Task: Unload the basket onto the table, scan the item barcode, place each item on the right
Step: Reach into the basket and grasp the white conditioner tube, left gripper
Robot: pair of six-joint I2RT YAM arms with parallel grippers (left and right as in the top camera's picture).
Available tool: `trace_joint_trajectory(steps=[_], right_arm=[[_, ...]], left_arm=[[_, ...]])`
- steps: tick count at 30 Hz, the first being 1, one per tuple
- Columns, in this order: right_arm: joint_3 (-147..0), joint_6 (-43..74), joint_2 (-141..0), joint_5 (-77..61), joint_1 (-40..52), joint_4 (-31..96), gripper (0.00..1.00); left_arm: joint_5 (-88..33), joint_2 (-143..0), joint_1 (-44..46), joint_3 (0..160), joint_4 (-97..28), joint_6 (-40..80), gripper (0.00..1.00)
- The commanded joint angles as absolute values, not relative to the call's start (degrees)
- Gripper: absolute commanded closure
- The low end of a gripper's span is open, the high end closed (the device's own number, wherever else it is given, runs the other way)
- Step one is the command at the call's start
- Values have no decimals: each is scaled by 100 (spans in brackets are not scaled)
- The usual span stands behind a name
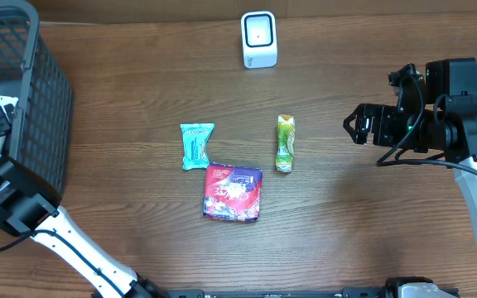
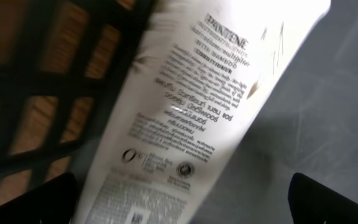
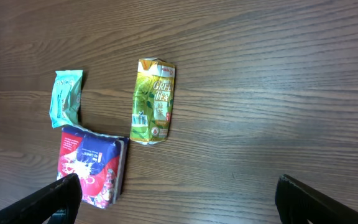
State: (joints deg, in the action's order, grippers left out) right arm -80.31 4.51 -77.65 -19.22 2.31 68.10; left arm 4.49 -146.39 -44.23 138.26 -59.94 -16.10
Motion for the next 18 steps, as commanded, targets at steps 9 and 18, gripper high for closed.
trace_joint_trajectory(steps=[9,18], right_arm=[[-8099,473,-7787,-1920,257,6751,0],[-8099,473,-7787,-1922,257,6635,0]], left_arm=[[331,-14691,-4351,13522,-5981,-1492,96],[-30,-14580,-4101,13922,-6584,-666,96]])
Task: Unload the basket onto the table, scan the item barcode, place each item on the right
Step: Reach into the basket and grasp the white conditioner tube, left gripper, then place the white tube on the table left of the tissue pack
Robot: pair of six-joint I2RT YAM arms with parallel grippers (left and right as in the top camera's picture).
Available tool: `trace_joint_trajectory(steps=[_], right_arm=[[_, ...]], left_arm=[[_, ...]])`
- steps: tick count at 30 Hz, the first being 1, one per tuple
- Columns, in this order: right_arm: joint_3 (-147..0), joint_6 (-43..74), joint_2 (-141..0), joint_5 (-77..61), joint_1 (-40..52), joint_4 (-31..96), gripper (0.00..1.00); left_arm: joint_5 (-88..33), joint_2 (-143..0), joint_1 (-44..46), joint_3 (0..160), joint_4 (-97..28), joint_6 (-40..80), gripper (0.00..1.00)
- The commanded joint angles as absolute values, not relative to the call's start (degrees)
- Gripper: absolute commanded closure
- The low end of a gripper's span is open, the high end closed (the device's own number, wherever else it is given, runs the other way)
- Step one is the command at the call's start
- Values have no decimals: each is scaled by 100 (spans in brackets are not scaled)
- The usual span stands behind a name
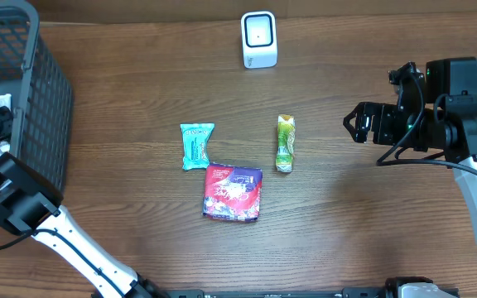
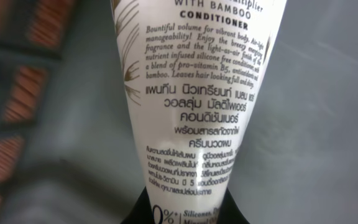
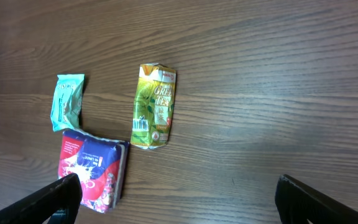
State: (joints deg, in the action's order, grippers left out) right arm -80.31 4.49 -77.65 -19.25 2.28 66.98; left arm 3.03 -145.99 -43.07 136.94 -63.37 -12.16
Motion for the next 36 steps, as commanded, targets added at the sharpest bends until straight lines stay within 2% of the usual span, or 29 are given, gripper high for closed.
trace_joint_trajectory(steps=[1,7,12,17,23,29,36], right_arm=[[-8099,473,-7787,-1922,257,6626,0],[-8099,473,-7787,-1922,257,6528,0],[-8101,473,-7787,-1962,257,6477,0],[-8101,473,-7787,-1962,257,6477,0],[-8099,471,-7787,-1962,257,6462,0],[-8099,471,-7787,-1962,257,6445,0],[-8099,469,-7787,-1959,257,6486,0]], left_arm=[[-32,-14547,-4064,14090,-6711,-515,96],[-1033,-14134,-3846,15714,-7977,25,96],[-943,-13244,-3586,17019,-8639,21,96],[-864,-12169,-3194,17353,-8818,21,96],[-882,-11413,-2102,17353,-9616,23,96],[-558,-11461,-473,16398,-9682,23,96],[-89,-11465,386,13828,-9609,395,96]])
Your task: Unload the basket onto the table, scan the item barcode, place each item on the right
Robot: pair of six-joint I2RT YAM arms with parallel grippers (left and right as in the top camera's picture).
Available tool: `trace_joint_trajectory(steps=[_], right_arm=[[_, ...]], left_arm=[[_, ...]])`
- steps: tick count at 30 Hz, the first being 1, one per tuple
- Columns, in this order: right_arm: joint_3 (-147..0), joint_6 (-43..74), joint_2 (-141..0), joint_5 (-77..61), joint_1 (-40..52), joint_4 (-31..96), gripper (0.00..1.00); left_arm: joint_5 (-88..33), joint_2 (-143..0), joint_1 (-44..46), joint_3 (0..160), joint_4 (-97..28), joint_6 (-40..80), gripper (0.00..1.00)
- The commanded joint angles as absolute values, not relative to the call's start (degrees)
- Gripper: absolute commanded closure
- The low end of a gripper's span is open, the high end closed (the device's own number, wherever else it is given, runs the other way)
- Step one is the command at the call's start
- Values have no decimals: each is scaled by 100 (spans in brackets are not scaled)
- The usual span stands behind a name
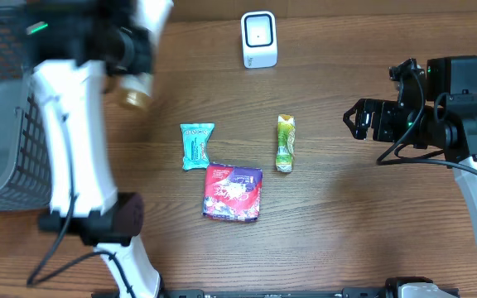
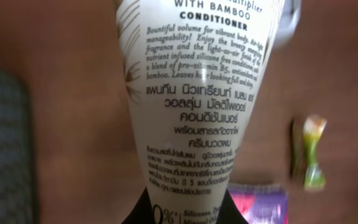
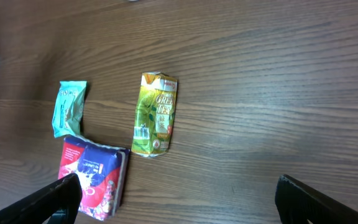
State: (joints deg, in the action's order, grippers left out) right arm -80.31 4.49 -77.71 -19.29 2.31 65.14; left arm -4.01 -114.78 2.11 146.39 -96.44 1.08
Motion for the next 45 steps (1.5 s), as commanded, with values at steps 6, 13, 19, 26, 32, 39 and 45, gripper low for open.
trace_joint_trajectory(steps=[6,13,19,26,32,39,45], right_arm=[[-8099,451,-7787,-1957,257,6410,0],[-8099,451,-7787,-1957,257,6396,0],[-8099,456,-7793,-1962,257,6399,0],[-8099,469,-7793,-1962,257,6377,0],[-8099,473,-7804,-1966,257,6351,0],[-8099,930,-8158,-2049,266,6353,0],[-8099,1100,-8687,-2051,727,6329,14]], left_arm=[[-132,-11465,432,11883,-8844,657,96],[-150,-11465,416,9848,-7400,731,96],[-143,-11465,405,8739,-6508,908,96],[-134,-11465,405,8272,-5953,1011,49],[-351,-11461,416,8329,-6007,1035,0],[-493,-10938,379,9288,-6490,915,0],[-493,-10106,340,10468,-6681,746,0]])
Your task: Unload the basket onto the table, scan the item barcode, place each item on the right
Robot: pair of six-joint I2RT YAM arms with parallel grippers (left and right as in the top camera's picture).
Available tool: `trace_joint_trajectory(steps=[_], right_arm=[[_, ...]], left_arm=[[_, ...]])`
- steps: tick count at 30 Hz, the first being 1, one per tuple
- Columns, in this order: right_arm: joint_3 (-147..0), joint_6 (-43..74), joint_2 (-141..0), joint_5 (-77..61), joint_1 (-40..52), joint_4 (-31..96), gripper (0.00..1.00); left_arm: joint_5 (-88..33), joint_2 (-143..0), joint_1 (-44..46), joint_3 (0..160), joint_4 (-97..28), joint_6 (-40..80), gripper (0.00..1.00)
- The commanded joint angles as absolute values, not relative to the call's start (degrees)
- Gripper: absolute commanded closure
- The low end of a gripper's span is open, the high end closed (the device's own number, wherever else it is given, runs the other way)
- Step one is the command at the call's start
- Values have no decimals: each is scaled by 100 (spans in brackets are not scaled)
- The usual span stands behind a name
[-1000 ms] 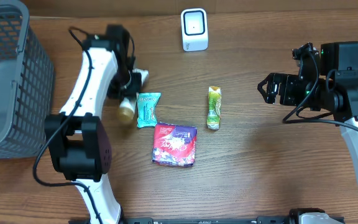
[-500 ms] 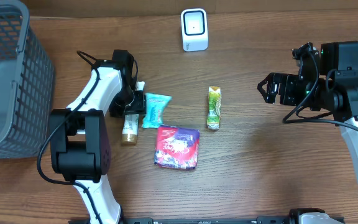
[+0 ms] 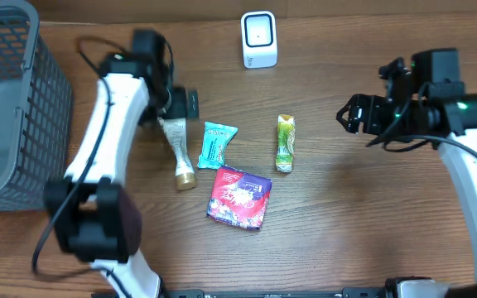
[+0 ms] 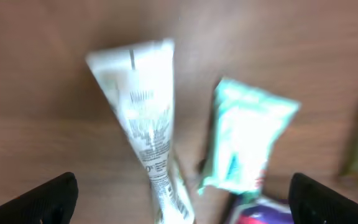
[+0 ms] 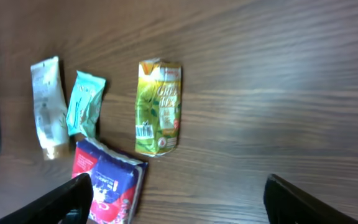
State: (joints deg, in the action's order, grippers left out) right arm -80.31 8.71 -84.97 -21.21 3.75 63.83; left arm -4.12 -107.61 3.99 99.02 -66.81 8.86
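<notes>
A white conditioner tube (image 3: 176, 149) with a gold cap lies flat on the wooden table, its printed side up in the left wrist view (image 4: 138, 118). My left gripper (image 3: 180, 105) hovers over its flat end, open (image 4: 183, 186), holding nothing. Right of the tube lie a teal packet (image 3: 217, 144), a red and blue packet (image 3: 240, 196) and a green tea packet (image 3: 285, 142). The white scanner (image 3: 259, 39) stands at the back edge. My right gripper (image 3: 348, 116) hangs open (image 5: 179, 186) to the right of the green packet (image 5: 159, 107).
A grey mesh basket (image 3: 36, 91) fills the far left of the table. The right wrist view also shows the tube (image 5: 45, 106), the teal packet (image 5: 84, 102) and the red packet (image 5: 107, 180).
The left gripper held the tube in the air near the basket; now it is open and the tube lies on the table. The teal and red packets sit slightly further right.
My left gripper was open over the tube inside the basket. It was then shut on the tube's flat end, still in the basket. Later it held the tube above the table. Now the tube rests beside the teal packet, let go. The right arm barely shifted.
</notes>
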Motion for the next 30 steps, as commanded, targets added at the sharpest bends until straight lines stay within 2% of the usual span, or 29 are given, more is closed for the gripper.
trace_joint_trajectory(steps=[1,7,10,13,16,18,22,30], right_arm=[[-8099,1245,-8753,-1817,860,6302,15],[-8099,2010,-9115,-832,1763,5944,18],[-8099,2169,-9314,-797,2117,5704,25],[-8099,2390,-9609,-770,2366,5596,50],[-8099,2561,-9966,-775,2526,5518,82],[-8099,2578,-10160,-803,2591,5408,91],[-8099,2578,-10366,-840,2705,5207,95],[-8097,2582,-10374,-843,2888,5019,95]], left_arm=[[-499,-10007,340,10532,-6622,749,0],[-493,-9723,340,10589,-6445,749,0],[-493,-9754,340,10586,-6447,749,0],[-491,-9782,340,10586,-6449,749,0],[-493,-9793,340,10586,-6447,749,0],[-493,-9793,340,10586,-6447,749,0],[-493,-9793,340,10586,-6447,749,0],[-493,-9793,340,10586,-6447,749,0]])
